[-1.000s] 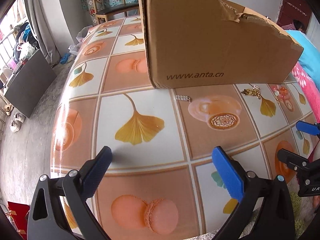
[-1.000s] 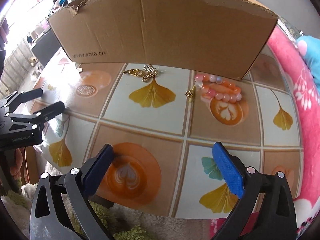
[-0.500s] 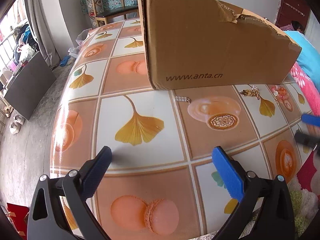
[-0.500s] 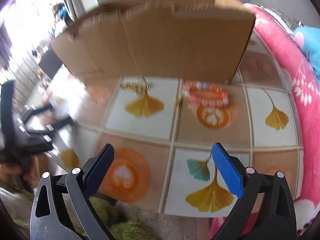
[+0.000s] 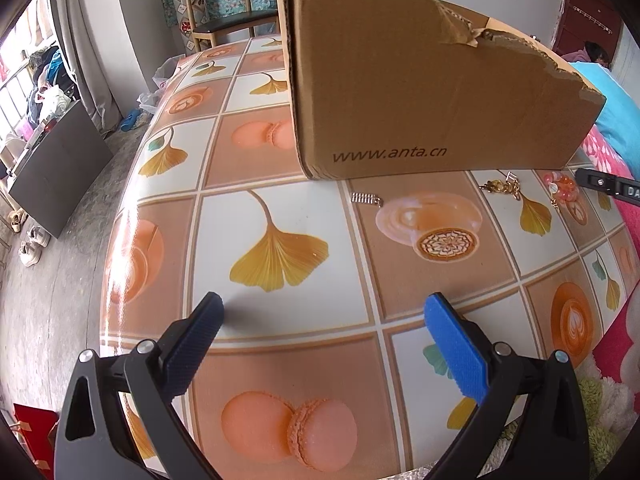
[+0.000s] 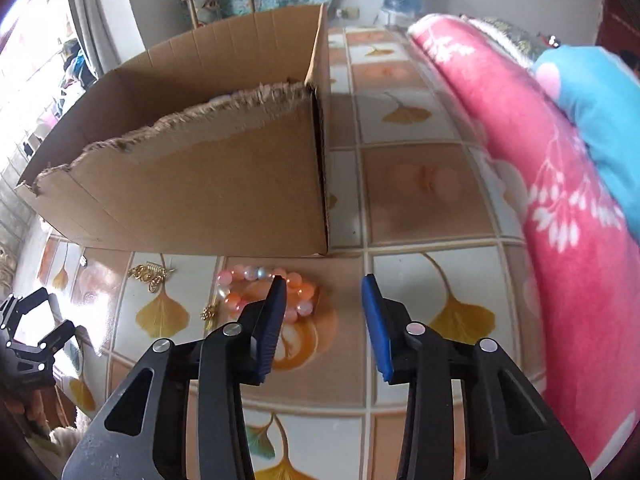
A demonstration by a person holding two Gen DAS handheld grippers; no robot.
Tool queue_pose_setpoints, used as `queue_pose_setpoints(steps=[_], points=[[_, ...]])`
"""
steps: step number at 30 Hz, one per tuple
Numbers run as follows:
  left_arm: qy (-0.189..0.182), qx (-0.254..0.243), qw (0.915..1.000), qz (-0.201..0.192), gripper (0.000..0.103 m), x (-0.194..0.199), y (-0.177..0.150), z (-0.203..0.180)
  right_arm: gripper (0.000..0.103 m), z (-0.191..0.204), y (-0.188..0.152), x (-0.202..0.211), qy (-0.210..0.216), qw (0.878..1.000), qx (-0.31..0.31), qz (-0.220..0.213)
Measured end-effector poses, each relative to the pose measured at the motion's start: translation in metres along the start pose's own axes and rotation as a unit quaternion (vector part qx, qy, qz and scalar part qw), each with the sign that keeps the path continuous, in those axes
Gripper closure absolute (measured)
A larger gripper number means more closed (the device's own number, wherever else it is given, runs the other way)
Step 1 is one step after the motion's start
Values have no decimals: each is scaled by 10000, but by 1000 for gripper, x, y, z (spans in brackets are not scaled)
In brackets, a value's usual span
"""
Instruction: Organize jewelry
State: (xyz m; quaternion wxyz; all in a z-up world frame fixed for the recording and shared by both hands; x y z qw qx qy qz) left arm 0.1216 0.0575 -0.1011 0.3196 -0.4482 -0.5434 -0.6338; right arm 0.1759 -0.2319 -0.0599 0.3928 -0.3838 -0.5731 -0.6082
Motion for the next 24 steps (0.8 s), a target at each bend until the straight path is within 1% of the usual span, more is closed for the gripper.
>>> queue_pose_setpoints(steps=[2,3,6,8,10,11,13,16,20,24], points=[[0,-2,10000,-2,4,0,0,0,69,2,-5,-12,-118,9997,156,126],[0,-1,10000,-5,4,0,0,0,70,3,-6,-12,-142,9997,179,124],[0,2,10000,-12,4,0,0,0,75,-2,-8,-10,-164,9996,179,116],[5,12,10000,-36,4,0,0,0,81,-4,-10,-13,-80,9997,151,150],[6,15,10000,-48,4,1,0,0,82,0,-15,-11,-67,9996,199,182],[4,15,10000,-50,4,1,0,0,85,3,-19,-8,-87,9995,251,191],[1,7,10000,-54,4,1,1,0,87,11,-27,-4,-167,9989,373,207],[4,12,10000,-65,4,1,1,0,95,16,-33,-2,-265,9982,509,193],[3,7,10000,-69,4,1,1,0,96,22,-35,8,-265,9979,592,38],[4,11,10000,-66,4,1,1,0,96,31,-39,29,-104,9976,678,-95]])
Point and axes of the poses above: each gripper's, at about its wrist camera, not at the fingertips, and x roughly against the way its jaws point, z to its left, y to its top, the point moved 7 cm from there along -x, roughly the way its jaws point, and after that the axes turned 8 degrees about z, right-handed, at the moved point
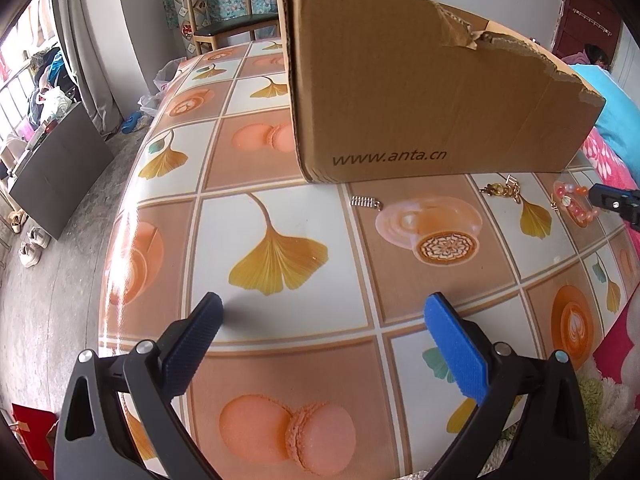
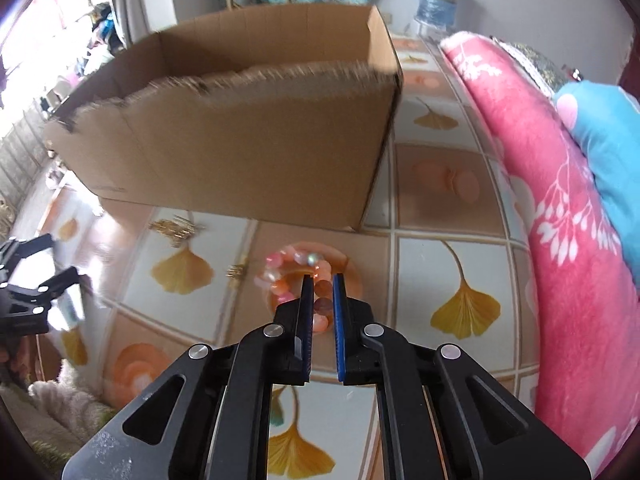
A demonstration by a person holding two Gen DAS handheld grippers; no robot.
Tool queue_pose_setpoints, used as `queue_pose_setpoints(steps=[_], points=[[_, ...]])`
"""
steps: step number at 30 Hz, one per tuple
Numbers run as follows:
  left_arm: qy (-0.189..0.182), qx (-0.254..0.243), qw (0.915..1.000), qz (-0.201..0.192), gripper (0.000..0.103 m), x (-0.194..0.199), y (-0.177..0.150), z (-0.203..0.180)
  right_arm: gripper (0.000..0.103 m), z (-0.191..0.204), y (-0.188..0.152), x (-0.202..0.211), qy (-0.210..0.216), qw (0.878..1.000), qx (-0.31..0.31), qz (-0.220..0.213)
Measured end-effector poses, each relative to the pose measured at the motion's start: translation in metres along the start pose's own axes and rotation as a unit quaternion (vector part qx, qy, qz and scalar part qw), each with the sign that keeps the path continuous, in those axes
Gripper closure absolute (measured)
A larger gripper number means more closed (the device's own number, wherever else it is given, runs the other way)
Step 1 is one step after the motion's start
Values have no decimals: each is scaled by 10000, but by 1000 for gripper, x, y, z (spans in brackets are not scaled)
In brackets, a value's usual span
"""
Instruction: Organize jewelry
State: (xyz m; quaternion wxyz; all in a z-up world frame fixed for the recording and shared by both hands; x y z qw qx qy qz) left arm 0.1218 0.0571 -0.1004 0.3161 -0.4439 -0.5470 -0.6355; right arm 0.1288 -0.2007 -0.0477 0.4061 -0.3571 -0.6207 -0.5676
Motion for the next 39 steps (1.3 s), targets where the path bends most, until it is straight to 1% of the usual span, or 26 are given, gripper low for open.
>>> queue_pose_setpoints(steps=[1,3,6,9,10,11,12,13,14,17,19,22,24,26,32,34,35,37,39], points=[[0,0,10000,1,4,0,0,0,96,0,-2,3,-3,10000,16,2],[0,0,10000,-2,4,0,0,0,96,-6,-6,7,-168,9999,-7,14],[0,-1,10000,-10,4,0,-1,0,96,-30,-8,-2,-511,9983,-259,67],[3,-4,10000,-14,4,0,0,0,95,-46,0,-9,-524,9969,-588,34],[2,-3,10000,-12,4,0,0,0,91,-49,3,-9,-479,9965,-682,20],[3,-4,10000,-9,4,0,0,0,83,-48,8,-6,-344,9965,-751,-88],[2,0,10000,-11,4,0,0,0,77,-46,10,-1,-247,9966,-762,-213],[1,1,10000,-10,4,0,0,0,69,-42,14,3,-150,9966,-735,-332],[2,1,10000,-16,4,0,0,0,68,-33,17,7,16,9970,-642,-422],[1,1,10000,-27,4,1,1,0,68,-10,22,4,410,9975,-407,-398],[3,-1,10000,-26,4,0,1,0,68,11,22,-2,808,9958,-304,-319],[3,-6,10000,-19,4,1,1,0,75,36,27,-13,1177,9927,-136,-204],[3,-5,10000,-23,4,1,0,0,78,50,31,-19,1239,9921,15,-198],[-1,-9,10000,-28,4,1,0,0,81,62,34,-22,1209,9923,169,-213],[-17,-42,10000,-43,4,1,1,-1,82,78,50,-36,1257,9913,357,-162],[-21,-51,10000,-49,4,0,1,0,82,82,53,-43,1253,9911,435,-69],[-23,-56,10000,-53,4,0,1,0,82,84,52,-48,1217,9914,483,-1],[-29,-68,10000,-55,4,0,1,0,83,86,49,-46,1111,9920,593,-43],[-36,-86,9999,-59,4,-1,1,0,88,90,48,-44,1059,9918,718,-19]])
Point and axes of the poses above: each gripper's, at about its wrist camera, not at the fingertips, and x roughly against the way its jaws point, z to its left, y to its top, the point moved 7 cm from there along -x, roughly the way its jaws point, and after that the axes turned 8 degrees about z, right-handed, at the moved point
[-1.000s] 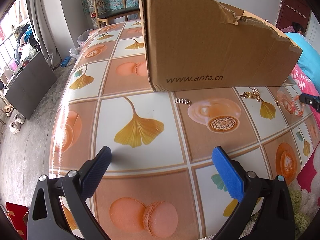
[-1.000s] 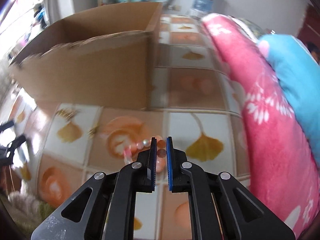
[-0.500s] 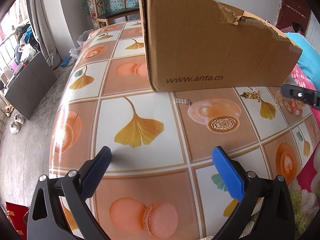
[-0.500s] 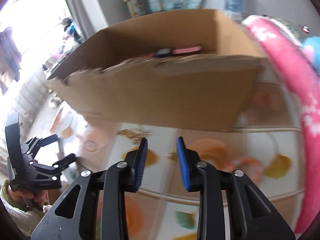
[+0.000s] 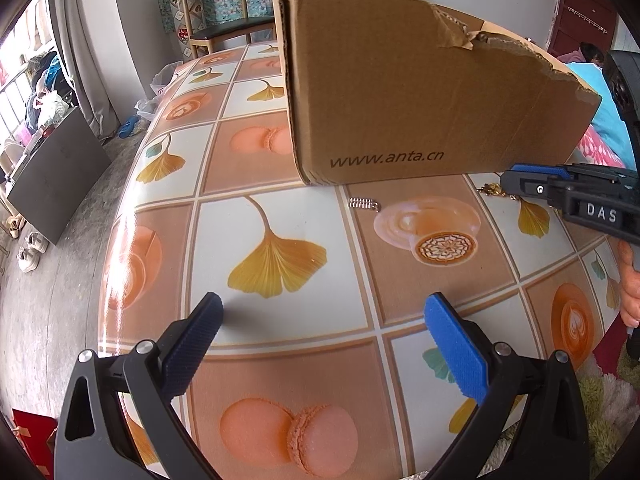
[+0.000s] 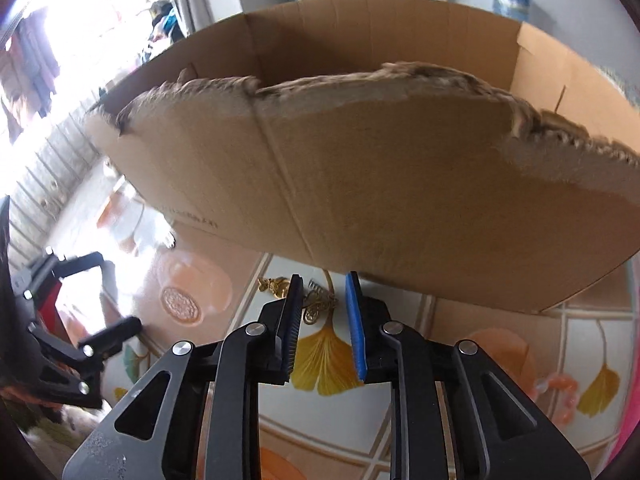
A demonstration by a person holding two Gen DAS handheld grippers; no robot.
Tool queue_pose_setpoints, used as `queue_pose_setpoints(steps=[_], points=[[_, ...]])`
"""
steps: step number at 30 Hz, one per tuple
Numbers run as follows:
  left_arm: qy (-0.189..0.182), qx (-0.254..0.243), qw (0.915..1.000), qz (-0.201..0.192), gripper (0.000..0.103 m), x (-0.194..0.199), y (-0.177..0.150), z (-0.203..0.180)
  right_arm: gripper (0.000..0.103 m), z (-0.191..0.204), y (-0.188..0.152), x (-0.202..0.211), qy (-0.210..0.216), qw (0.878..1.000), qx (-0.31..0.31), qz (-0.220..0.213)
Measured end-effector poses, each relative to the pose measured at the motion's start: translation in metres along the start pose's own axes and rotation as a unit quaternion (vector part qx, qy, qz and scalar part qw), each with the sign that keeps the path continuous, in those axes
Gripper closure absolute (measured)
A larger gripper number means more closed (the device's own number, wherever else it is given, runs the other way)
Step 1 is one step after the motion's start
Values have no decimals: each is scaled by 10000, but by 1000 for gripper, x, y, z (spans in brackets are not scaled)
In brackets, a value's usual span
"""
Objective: Organize jewelry
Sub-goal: 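Move the open right gripper to a small gold earring and close, then carry the gold earring to the box with the right gripper while the left gripper grasps the silver spring earring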
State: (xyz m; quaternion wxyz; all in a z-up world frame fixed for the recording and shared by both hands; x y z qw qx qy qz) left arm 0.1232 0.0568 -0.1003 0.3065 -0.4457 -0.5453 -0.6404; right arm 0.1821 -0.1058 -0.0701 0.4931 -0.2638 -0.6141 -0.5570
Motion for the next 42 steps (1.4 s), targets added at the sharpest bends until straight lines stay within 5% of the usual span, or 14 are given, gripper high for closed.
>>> queue_pose_setpoints(steps=[9,17,27,34,42], points=[[-6,-15,10000,-23,4,0,0,0,93,0,-26,17,-44,9997,62,241],[-6,-17,10000,-39,4,0,0,0,92,1,-45,42,633,9972,-117,378],[-6,-16,10000,-49,4,0,0,0,93,-3,-47,38,205,9996,156,119],[-6,-19,10000,-63,4,0,1,0,103,-11,-47,27,298,9993,89,186],[-9,-116,9999,-20,4,2,1,-1,103,-36,-35,62,1342,9846,-1049,-397]])
Point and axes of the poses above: each gripper's, at about its wrist camera, not at the fingertips, and x roughly against the way its jaws point, z to its left, y to its top, the point moved 7 cm from there along -x, roughly the way its jaws point, and after that the axes turned 8 degrees about z, right-handed, at the moved point
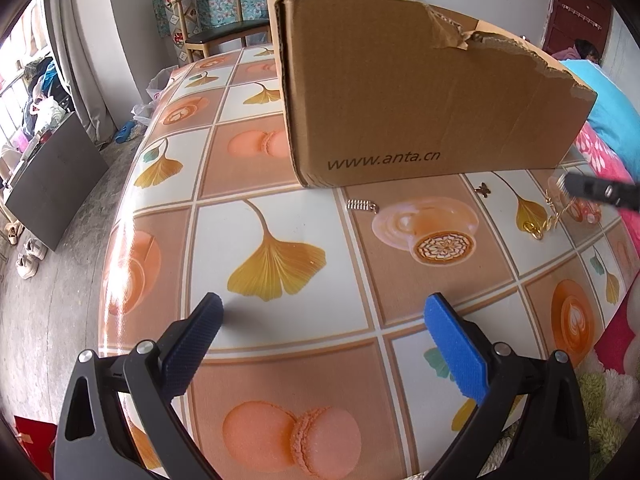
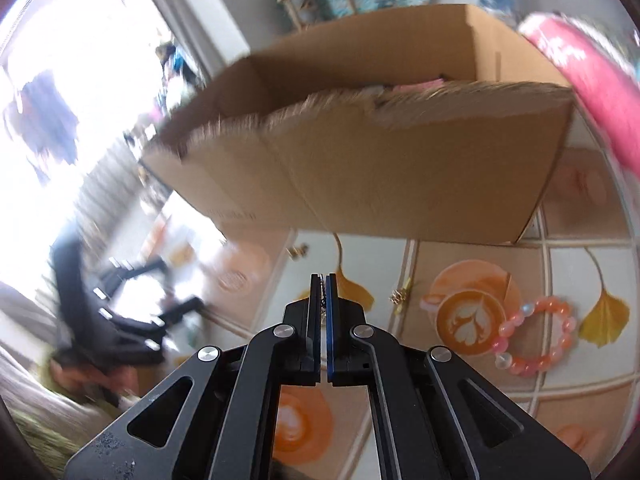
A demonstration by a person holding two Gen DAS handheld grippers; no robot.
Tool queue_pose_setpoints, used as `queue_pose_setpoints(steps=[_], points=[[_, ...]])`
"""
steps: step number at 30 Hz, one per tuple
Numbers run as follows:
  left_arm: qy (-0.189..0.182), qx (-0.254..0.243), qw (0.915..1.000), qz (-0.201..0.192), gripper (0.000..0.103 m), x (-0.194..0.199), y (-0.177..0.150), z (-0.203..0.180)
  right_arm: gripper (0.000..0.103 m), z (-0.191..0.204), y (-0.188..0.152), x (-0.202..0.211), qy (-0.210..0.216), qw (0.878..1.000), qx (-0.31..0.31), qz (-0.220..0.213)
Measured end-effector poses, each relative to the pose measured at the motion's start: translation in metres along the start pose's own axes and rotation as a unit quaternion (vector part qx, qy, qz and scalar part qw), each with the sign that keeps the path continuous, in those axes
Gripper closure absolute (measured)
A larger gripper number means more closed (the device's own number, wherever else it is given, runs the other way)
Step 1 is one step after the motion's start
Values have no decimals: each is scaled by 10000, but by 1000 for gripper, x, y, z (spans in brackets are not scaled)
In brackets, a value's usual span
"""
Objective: Organize jewelry
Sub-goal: 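Carry the gold earring to the box with the right gripper while the left gripper grasps the silver spring earring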
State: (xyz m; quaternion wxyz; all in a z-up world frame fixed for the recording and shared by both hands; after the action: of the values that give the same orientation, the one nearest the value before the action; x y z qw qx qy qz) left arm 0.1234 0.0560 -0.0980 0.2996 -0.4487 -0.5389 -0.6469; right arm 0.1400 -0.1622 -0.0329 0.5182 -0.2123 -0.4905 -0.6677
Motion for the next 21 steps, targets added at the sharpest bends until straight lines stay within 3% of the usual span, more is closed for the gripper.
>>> queue_pose_setpoints(steps=[4,8,10,15,21], points=[[-58,-101,9996,-263,5,9,8,-1,103,0,6,11,207,9992,-192,-295],[-177,-66,9985,-522,19,16,23,-3,103,12,13,25,492,9970,-116,-584],[-280,-50,9980,-557,30,15,31,-4,103,13,13,24,303,9980,-17,-560],[-409,-127,9977,-517,49,7,43,-9,103,9,7,17,196,9989,-8,-419],[-537,-19,9982,-277,58,-10,52,-11,103,11,4,7,105,9992,51,-385]])
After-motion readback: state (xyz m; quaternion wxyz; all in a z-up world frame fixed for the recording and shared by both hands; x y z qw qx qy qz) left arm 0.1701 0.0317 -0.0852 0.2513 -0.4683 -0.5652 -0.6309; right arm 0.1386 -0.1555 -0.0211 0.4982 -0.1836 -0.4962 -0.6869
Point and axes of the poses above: each gripper's, at about its wrist camera, not at the fingertips, and x roughly against the way its jaws point, z to its left, y to its top, the point moved 7 cm from there along -x, roughly the way its jaws point, and after that the axes turned 8 degrees about z, right-handed, at the moved point
